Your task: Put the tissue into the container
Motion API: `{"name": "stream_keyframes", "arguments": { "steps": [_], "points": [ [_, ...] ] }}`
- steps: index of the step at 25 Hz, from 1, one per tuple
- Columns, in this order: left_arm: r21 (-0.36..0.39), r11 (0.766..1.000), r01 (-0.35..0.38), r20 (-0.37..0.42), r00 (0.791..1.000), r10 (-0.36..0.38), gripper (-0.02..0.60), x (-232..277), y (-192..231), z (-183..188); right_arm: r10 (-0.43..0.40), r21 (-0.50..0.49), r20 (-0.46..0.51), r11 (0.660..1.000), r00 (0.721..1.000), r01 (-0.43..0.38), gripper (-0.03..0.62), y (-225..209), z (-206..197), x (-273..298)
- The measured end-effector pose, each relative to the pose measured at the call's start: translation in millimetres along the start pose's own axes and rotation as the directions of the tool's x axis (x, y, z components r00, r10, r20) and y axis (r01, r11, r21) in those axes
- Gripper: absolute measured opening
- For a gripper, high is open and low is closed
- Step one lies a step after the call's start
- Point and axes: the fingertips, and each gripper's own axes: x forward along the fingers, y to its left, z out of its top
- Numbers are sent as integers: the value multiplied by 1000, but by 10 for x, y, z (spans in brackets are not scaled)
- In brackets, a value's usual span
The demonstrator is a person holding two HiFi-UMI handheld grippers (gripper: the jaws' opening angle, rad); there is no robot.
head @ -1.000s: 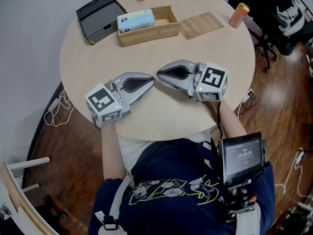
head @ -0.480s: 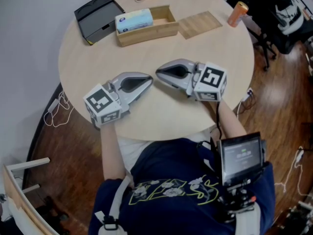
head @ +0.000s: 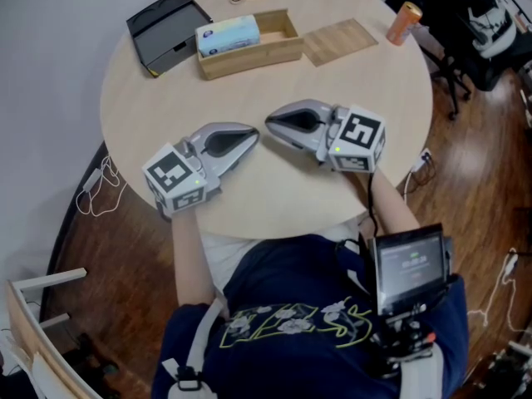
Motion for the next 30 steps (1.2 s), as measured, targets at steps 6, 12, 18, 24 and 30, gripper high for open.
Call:
{"name": "stream_keyframes", "arguments": {
  "steps": [6,12,18,24,30],
  "points": [
    [1,1000,2,2,1000,-2,3,-3,-1,1,6,-1,-2,1000,1000,-6,0,13,1,4],
    [-2,1000,1,0,1000,-1,3,0,2,0,14,0,-4,1000,1000,-14,0,23,-1,5],
    [-1,1000,1,-1,1000,-1,3,-1,2,3,16,-3,-2,1000,1000,-16,0,22,1,8],
    [-2,1000,1,0,1000,-1,3,3,0,3,16,-2,-1,1000,1000,-16,0,22,2,4],
    [-1,1000,0,1,1000,0,3,3,-2,10,16,0,-4,1000,1000,-16,0,24,1,1]
  ]
}}
